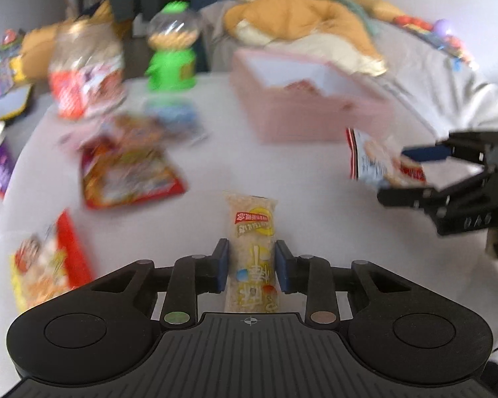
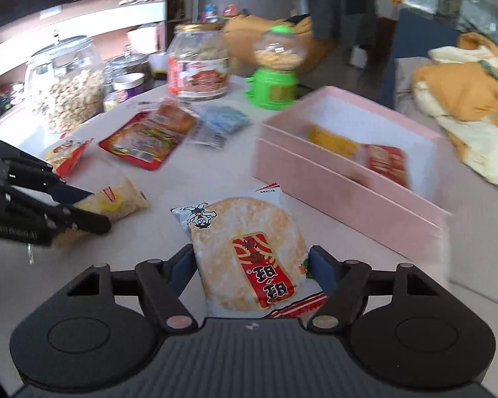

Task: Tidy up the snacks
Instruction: 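Carry the bread-stick pack into the pink box and open the left tool, then lower the rice-cracker pack into the pink box and open the right tool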

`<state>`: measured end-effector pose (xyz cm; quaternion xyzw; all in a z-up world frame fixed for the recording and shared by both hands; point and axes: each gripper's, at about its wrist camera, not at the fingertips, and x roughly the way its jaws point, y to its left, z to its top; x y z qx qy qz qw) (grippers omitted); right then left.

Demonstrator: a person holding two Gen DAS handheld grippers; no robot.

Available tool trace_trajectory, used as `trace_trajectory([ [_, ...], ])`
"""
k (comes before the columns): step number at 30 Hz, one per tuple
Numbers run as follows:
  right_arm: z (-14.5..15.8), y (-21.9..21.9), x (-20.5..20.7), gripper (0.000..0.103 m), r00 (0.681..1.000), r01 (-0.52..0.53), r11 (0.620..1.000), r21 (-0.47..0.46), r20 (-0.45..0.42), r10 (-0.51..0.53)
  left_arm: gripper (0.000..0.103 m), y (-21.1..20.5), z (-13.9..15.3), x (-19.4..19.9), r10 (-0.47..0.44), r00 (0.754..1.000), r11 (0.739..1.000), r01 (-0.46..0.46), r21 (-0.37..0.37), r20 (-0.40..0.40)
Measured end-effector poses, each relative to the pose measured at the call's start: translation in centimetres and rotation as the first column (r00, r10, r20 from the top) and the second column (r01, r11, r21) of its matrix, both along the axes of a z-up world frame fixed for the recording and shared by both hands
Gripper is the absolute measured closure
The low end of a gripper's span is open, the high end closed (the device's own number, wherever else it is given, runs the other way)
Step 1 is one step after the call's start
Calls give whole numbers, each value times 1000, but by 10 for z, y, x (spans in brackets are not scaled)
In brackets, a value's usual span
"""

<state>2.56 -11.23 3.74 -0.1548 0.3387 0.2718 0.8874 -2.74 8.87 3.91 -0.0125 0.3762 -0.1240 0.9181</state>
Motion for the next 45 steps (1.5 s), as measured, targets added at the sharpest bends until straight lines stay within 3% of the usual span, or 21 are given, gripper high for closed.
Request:
trace_trajectory([
  [5, 7, -41, -22, 29, 994, 78, 997, 2, 71, -78, 70, -32, 61, 21, -62, 986, 992, 77, -96, 153],
  [9, 4, -50, -28, 29, 989, 97, 995, 23, 105, -99, 70, -57, 94, 86, -43, 974, 975, 90, -205, 224],
  [12, 2, -51, -31, 29, 986, 105, 994, 38, 127, -109, 70, -76, 90, 144, -8, 976, 968, 62, -244, 216],
  [16, -1, -53, -34, 29, 984, 104, 994, 44, 141, -109, 69, -78, 62, 195, 48, 990, 946, -3, -324, 129],
  [19, -3, -58, -30, 29, 981, 125, 991, 37, 144, -129, 69, -56, 59, 182, 68, 987, 930, -10, -367, 147],
  [23, 4, -68, -12, 29, 979, 165, 984, 62, 112, -171, 69, -17, 58, 135, 68, 983, 948, -11, -317, 168],
  [26, 31, -68, 13, 29, 974, 172, 979, 113, 130, -186, 69, 16, 46, 107, 128, 984, 950, -86, -300, 124],
  [28, 57, -62, 48, 29, 971, 195, 966, 171, 107, -215, 69, 40, 35, 92, 190, 978, 937, -155, -314, 86],
  [30, 78, -56, 88, 24, 960, 239, 940, 244, 88, -267, 69, 66, 27, 76, 257, 964, 919, -223, -325, 65],
  [31, 84, -53, 106, 17, 954, 257, 930, 263, 83, -287, 69, 82, 25, 66, 295, 954, 908, -259, -331, 62],
  [35, 81, -42, 159, 17, 943, 323, 916, 237, -5, -332, 69, 140, 18, 25, 438, 895, 858, -389, -335, 82],
  [37, 72, -36, 156, 17, 939, 337, 918, 210, -2, -344, 69, 161, 14, 10, 492, 866, 845, -450, -290, 88],
  [39, 59, -24, 145, 17, 940, 337, 924, 179, -7, -341, 69, 168, 7, 0, 509, 857, 844, -477, -247, 82],
  [43, 42, 14, 119, 17, 970, 243, 961, 133, 0, -245, 69, 170, -11, -8, 465, 885, 852, -444, -278, 9],
  [45, 38, 44, 104, 17, 985, 168, 978, 121, 12, -171, 69, 161, -14, -5, 447, 894, 874, -430, -226, 26],
])
